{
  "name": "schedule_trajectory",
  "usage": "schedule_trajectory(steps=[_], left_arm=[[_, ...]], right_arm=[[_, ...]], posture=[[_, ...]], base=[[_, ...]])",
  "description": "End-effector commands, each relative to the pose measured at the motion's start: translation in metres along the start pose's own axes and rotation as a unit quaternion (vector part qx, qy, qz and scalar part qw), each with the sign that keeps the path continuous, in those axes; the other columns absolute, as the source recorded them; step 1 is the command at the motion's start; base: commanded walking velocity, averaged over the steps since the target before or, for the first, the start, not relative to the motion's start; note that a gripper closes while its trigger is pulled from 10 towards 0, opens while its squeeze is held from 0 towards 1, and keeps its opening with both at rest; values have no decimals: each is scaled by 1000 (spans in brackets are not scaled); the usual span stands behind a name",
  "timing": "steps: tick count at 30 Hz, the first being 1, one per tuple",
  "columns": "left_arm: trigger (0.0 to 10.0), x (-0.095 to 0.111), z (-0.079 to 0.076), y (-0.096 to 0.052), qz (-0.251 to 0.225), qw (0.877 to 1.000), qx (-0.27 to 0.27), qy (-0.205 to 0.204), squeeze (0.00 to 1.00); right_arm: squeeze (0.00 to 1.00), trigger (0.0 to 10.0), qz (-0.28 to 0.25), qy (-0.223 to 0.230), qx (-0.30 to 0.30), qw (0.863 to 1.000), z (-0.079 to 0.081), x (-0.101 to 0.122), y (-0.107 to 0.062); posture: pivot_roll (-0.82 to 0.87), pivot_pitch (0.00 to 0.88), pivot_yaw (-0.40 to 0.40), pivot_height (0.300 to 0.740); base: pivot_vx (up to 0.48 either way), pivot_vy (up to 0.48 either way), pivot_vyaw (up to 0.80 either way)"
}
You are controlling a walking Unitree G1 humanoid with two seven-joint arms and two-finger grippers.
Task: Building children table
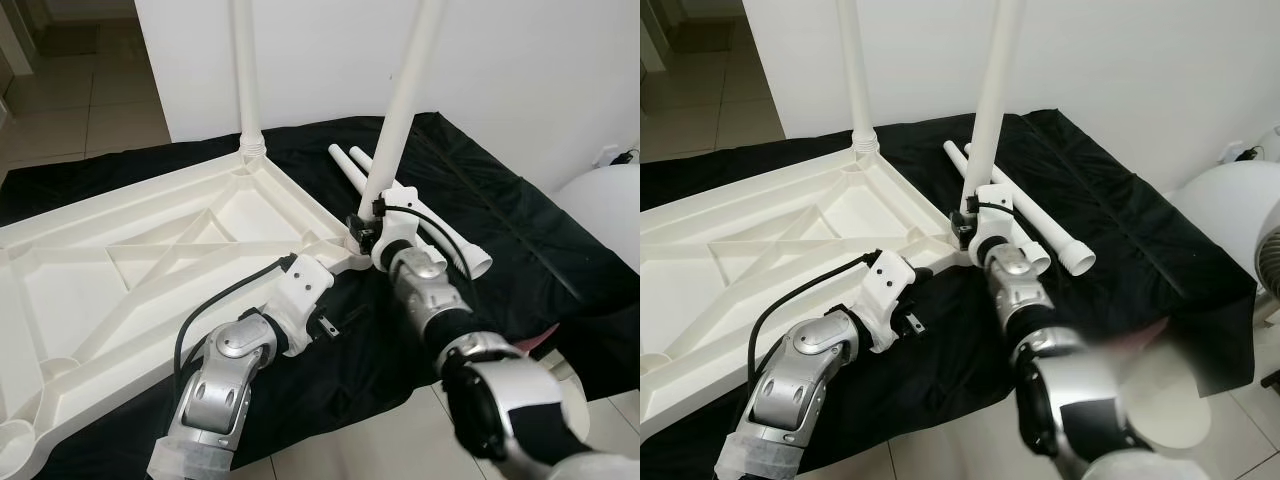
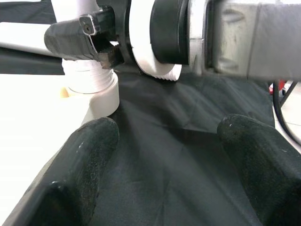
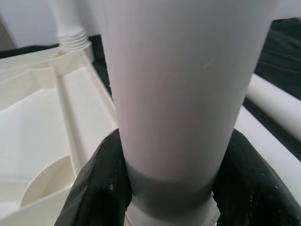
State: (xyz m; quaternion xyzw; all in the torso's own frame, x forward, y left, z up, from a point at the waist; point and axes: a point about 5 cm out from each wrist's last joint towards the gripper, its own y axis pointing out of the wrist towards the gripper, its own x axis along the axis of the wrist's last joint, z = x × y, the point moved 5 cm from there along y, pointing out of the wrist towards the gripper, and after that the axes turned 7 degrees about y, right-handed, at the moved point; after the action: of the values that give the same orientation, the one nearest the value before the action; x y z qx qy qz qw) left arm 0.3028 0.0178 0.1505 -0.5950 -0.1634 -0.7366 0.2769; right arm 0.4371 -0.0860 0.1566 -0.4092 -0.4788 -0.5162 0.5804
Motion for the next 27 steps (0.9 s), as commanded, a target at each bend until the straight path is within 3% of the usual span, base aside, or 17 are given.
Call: schedule_trajectory(steps=[1,5,8,13,14,22,25,26,27], left_arm=[[10000,-6,21,-5,21,994,105,-6,0],[10000,-7,21,-6,21,994,109,-8,0],[10000,-7,20,-4,21,994,105,-8,0],[10000,-8,20,-3,22,995,100,-2,0],[10000,-7,22,-4,22,995,102,-2,0],[10000,-12,22,-6,31,994,107,11,0],[10000,-13,22,-6,34,994,107,11,0],[10000,-13,23,-5,36,993,110,12,0],[10000,-13,25,-5,37,993,113,13,0]], right_arm=[[0,10000,15,35,-46,998,-4,-15,-7],[0,10000,-3,54,-93,994,1,-14,-14],[0,10000,-9,57,-82,995,10,-10,-14],[0,10000,-11,52,-84,995,5,-8,-16],[1000,10000,-13,56,-83,995,5,-6,-18],[1000,10000,-32,39,-72,996,4,1,-22],[1000,10000,-40,20,-78,996,-4,3,-25],[886,10000,-45,21,-73,996,-12,4,-28],[0,10000,-44,20,-70,996,-14,4,-30]], posture=[[1,40,-38,740],[-1,39,-38,740],[-10,35,-34,740],[-9,30,-34,740],[-9,30,-34,740],[-9,31,-35,740],[-7,33,-36,740],[-6,33,-36,740],[-7,34,-35,740]], base=[[0,0,0],[0,0,0],[0,0,0],[0,0,0],[0,0,0],[0,0,0],[0,0,0],[0,0,0],[0,0,0]])
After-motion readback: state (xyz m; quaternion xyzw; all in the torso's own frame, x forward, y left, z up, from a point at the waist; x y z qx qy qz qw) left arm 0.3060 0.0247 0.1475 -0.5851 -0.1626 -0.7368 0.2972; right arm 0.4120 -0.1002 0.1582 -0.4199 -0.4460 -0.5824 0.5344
